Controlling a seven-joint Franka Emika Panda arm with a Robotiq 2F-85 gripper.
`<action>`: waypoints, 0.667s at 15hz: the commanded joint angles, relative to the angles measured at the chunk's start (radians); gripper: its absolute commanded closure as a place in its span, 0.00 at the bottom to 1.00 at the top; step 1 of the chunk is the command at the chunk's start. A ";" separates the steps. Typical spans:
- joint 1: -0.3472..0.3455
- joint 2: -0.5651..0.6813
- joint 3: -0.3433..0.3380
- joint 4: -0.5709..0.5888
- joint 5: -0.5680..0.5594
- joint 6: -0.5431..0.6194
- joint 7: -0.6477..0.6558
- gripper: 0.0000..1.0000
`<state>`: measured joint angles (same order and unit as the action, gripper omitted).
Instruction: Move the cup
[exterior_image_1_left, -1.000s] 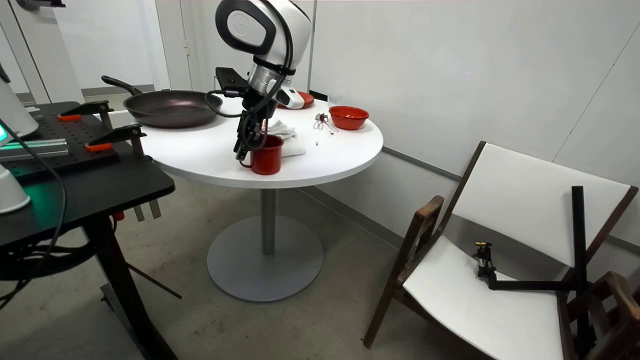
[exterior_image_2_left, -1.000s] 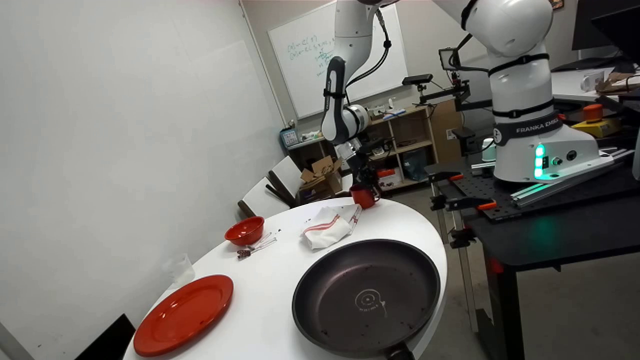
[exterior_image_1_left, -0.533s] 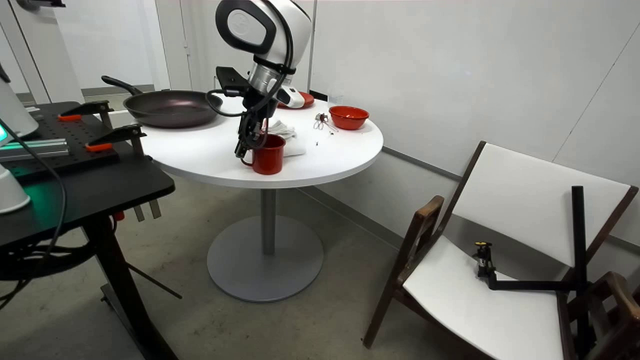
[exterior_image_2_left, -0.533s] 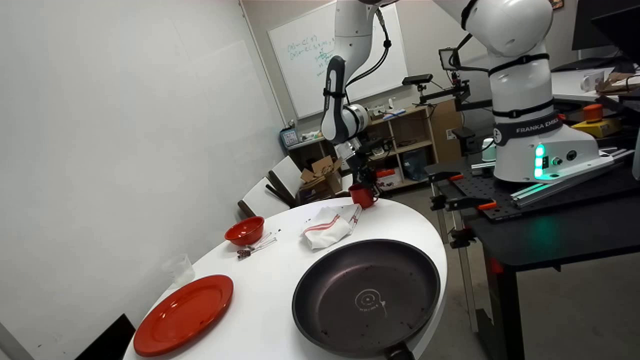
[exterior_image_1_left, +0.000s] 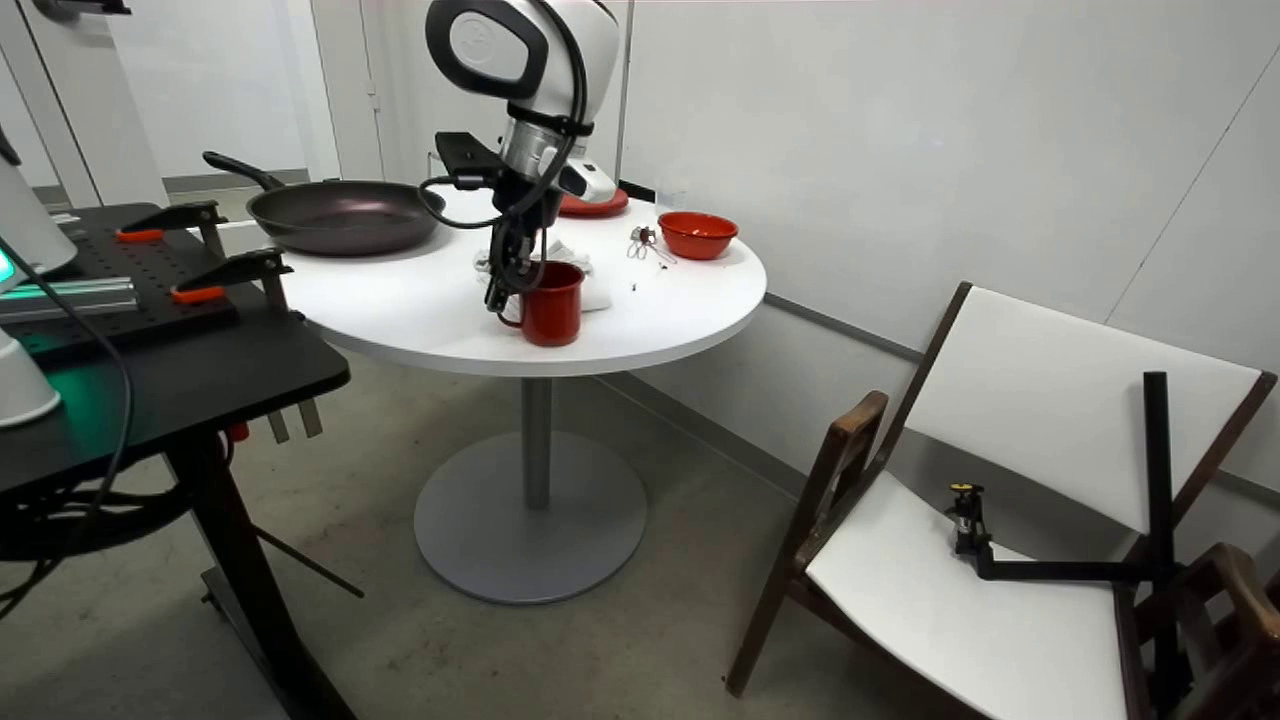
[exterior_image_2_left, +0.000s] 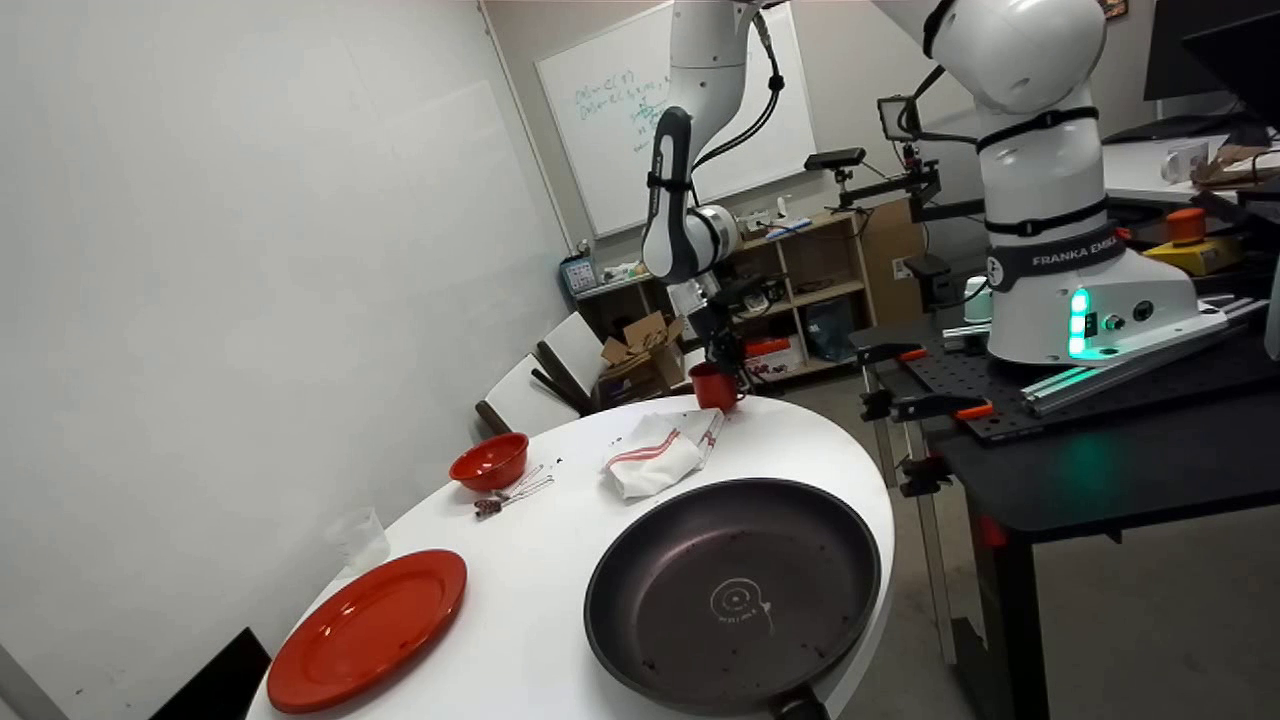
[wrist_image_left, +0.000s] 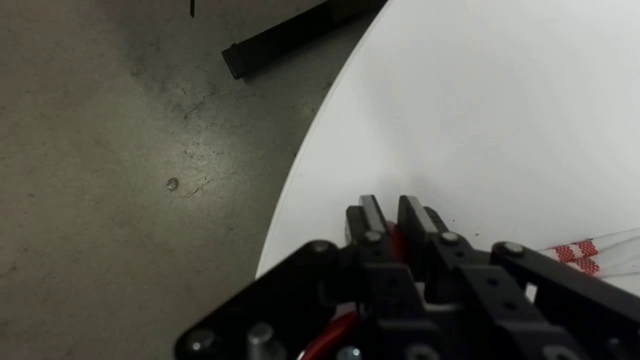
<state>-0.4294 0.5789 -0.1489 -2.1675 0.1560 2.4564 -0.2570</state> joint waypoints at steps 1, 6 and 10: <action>0.011 -0.094 -0.009 -0.082 -0.004 0.063 -0.004 0.95; 0.020 -0.156 -0.026 -0.094 -0.025 0.048 0.006 0.95; 0.038 -0.227 -0.049 -0.092 -0.064 -0.013 0.017 0.95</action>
<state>-0.4191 0.4306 -0.1701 -2.2338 0.1289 2.4911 -0.2563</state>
